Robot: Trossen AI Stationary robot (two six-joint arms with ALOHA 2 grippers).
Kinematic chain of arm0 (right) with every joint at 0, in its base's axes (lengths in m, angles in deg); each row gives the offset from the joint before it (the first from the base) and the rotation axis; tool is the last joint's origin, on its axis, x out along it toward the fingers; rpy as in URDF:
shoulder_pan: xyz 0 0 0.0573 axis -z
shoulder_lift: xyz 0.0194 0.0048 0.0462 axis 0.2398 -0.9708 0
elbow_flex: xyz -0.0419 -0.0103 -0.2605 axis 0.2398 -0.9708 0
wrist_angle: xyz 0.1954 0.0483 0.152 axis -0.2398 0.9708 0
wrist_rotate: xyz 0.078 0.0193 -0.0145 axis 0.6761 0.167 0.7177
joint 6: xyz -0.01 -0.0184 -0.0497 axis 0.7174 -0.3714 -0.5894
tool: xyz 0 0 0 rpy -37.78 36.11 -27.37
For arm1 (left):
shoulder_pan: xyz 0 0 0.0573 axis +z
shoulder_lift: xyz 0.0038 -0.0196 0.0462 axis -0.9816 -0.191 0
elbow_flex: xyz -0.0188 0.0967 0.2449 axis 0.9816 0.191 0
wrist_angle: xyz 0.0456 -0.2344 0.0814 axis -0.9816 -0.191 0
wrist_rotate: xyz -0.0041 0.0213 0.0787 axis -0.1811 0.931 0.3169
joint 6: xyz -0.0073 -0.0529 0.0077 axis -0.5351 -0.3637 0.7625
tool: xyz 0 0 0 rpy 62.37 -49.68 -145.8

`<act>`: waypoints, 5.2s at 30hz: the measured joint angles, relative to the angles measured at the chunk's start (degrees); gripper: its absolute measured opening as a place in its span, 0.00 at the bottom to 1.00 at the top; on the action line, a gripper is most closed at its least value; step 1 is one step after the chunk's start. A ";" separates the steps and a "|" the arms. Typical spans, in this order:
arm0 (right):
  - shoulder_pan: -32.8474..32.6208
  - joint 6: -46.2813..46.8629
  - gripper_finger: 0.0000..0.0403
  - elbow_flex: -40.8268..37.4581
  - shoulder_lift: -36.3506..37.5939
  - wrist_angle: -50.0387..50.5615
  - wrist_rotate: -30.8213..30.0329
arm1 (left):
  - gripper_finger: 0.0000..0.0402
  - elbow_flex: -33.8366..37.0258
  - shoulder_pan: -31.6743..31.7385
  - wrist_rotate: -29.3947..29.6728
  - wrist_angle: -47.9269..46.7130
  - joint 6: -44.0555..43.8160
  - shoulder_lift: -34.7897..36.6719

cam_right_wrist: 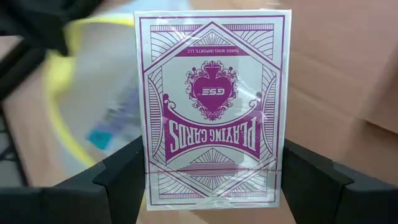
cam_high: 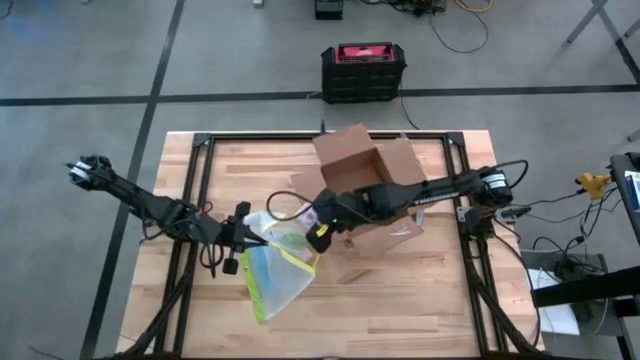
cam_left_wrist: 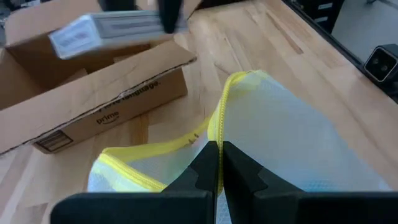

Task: Unpack boxes
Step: Put the playing cards into the transparent zip lock bag, then adjust the box

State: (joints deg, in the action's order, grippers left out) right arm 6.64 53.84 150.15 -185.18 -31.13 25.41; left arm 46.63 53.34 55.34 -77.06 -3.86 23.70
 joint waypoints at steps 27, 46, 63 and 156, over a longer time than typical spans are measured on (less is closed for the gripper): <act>0.40 -17.72 0.74 36.46 -33.87 0.31 12.91 | 0.00 0.03 -0.04 2.73 2.61 4.19 0.79; -0.01 -36.82 0.87 40.95 -31.83 10.13 4.47 | 0.24 -0.09 -1.35 -1.29 0.02 -10.12 6.76; -4.56 -38.40 0.69 39.36 -23.68 39.85 -0.88 | 0.29 7.92 -2.08 -4.90 31.60 -15.59 -11.51; -20.12 -7.60 0.00 -22.37 8.84 12.35 -19.67 | 0.29 -15.65 -16.94 23.31 7.77 -31.39 -35.42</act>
State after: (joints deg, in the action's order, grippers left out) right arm -13.48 46.24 127.78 -176.34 -18.77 5.73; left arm 30.98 36.40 78.64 -69.29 -35.25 -11.73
